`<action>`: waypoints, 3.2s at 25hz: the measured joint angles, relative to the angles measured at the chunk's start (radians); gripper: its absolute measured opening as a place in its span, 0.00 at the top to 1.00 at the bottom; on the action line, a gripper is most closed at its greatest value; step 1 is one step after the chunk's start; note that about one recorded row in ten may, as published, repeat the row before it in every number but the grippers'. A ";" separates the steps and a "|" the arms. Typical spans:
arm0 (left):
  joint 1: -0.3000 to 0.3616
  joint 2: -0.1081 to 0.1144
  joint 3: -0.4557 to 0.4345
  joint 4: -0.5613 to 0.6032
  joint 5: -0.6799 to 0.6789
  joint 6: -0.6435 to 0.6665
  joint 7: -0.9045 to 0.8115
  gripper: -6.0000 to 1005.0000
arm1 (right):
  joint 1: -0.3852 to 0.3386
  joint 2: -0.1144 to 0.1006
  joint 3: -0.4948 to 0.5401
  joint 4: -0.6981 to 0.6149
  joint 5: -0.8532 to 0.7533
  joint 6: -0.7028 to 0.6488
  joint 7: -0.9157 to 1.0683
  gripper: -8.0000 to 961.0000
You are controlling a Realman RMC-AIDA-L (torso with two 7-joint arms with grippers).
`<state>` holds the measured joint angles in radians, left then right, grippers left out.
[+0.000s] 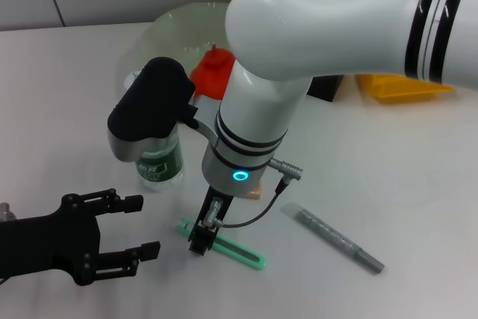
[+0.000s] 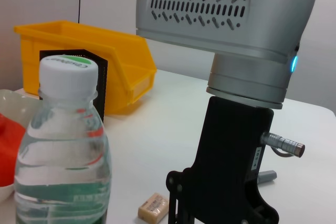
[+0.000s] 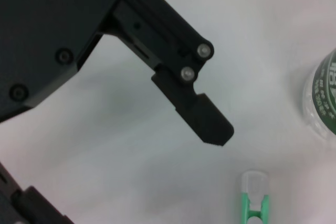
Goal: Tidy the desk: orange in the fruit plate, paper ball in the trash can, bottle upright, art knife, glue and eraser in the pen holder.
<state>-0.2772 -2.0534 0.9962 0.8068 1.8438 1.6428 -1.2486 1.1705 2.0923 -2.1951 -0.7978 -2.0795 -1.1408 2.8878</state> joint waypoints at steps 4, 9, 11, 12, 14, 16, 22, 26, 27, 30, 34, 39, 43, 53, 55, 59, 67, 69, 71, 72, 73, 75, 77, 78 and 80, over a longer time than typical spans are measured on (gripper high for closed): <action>-0.002 -0.002 0.001 0.000 0.000 -0.006 0.000 0.25 | 0.000 0.000 0.000 0.004 0.000 0.002 0.000 0.58; -0.007 -0.003 0.002 0.000 0.000 -0.015 0.002 0.25 | 0.000 0.000 0.000 0.003 -0.001 0.003 -0.002 0.59; -0.008 -0.004 0.003 -0.001 0.000 -0.017 0.002 0.25 | 0.000 0.000 0.000 0.001 -0.001 0.003 -0.003 0.59; -0.008 -0.004 0.003 -0.001 0.000 -0.017 0.002 0.25 | 0.000 0.000 0.000 -0.001 -0.002 0.002 -0.004 0.59; -0.009 -0.005 0.003 -0.002 0.001 -0.019 0.002 0.25 | 0.000 0.000 -0.005 0.000 -0.002 0.001 -0.008 0.60; -0.009 -0.005 0.003 -0.002 0.001 -0.020 0.000 0.25 | 0.000 0.000 -0.009 0.001 -0.002 0.001 -0.009 0.62; -0.010 -0.005 0.001 -0.002 0.002 -0.020 -0.002 0.25 | -0.004 0.000 -0.015 -0.005 -0.002 0.000 -0.010 0.69; -0.010 -0.005 -0.005 -0.002 0.002 -0.020 -0.003 0.25 | -0.011 -0.001 -0.007 -0.022 -0.010 -0.019 -0.011 0.82; -0.009 -0.005 -0.005 -0.002 0.002 -0.020 -0.003 0.25 | -0.011 -0.001 -0.007 -0.022 -0.010 -0.019 -0.011 0.82; -0.006 -0.004 -0.008 -0.002 0.002 -0.020 -0.004 0.25 | -0.036 -0.009 0.032 -0.059 -0.051 -0.080 -0.011 0.82; -0.005 -0.003 -0.030 -0.002 -0.002 -0.020 -0.005 0.25 | -0.199 -0.008 0.244 -0.286 -0.284 -0.248 -0.013 0.82; -0.013 -0.001 -0.062 -0.016 -0.002 -0.019 -0.003 0.25 | -0.361 -0.011 0.444 -0.545 -0.388 -0.420 -0.066 0.81; -0.020 -0.003 -0.081 -0.016 -0.005 -0.020 -0.002 0.25 | -0.465 -0.013 0.579 -0.672 -0.395 -0.501 -0.137 0.80; -0.047 -0.006 -0.137 -0.042 -0.006 -0.028 -0.006 0.25 | -0.779 -0.009 1.021 -0.944 -0.248 -0.504 -0.486 0.78; -0.055 -0.007 -0.144 -0.050 -0.007 -0.033 -0.006 0.25 | -0.810 -0.009 1.117 -0.914 -0.153 -0.484 -0.587 0.78; -0.064 -0.008 -0.148 -0.061 -0.007 -0.040 -0.006 0.25 | -0.817 -0.014 1.287 -0.767 0.049 -0.459 -0.844 0.77; -0.092 -0.012 -0.150 -0.105 -0.008 -0.068 -0.009 0.25 | -0.767 -0.014 1.425 -0.537 0.195 -0.403 -1.191 0.76; -0.092 -0.013 -0.149 -0.110 -0.008 -0.068 -0.009 0.25 | -0.741 -0.015 1.469 -0.461 0.216 -0.363 -1.303 0.76; -0.092 -0.013 -0.149 -0.110 -0.008 -0.068 -0.009 0.25 | -0.721 -0.018 1.498 -0.416 0.221 -0.334 -1.356 0.75; -0.096 -0.014 -0.146 -0.118 -0.009 -0.066 -0.009 0.25 | -0.721 -0.018 1.498 -0.416 0.221 -0.334 -1.356 0.75; -0.096 -0.014 -0.146 -0.118 -0.009 -0.066 -0.009 0.25 | -0.707 -0.023 1.516 -0.387 0.223 -0.320 -1.377 0.75; -0.098 -0.015 -0.143 -0.118 -0.009 -0.063 -0.006 0.25 | -0.681 -0.035 1.543 -0.333 0.223 -0.301 -1.398 0.75; -0.098 -0.017 -0.140 -0.118 -0.009 -0.063 0.000 0.25 | -0.650 -0.057 1.576 -0.258 0.223 -0.285 -1.408 0.74; -0.099 -0.017 -0.139 -0.119 -0.009 -0.064 0.002 0.25 | -0.635 -0.067 1.589 -0.222 0.224 -0.280 -1.412 0.74; -0.101 -0.018 -0.139 -0.120 -0.009 -0.066 0.004 0.25 | -0.608 -0.085 1.604 -0.160 0.224 -0.270 -1.418 0.74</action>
<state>-0.3783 -2.0714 0.8572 0.6870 1.8345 1.5767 -1.2446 0.5621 2.0076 -0.5914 -0.9573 -1.8557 -1.4105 1.4700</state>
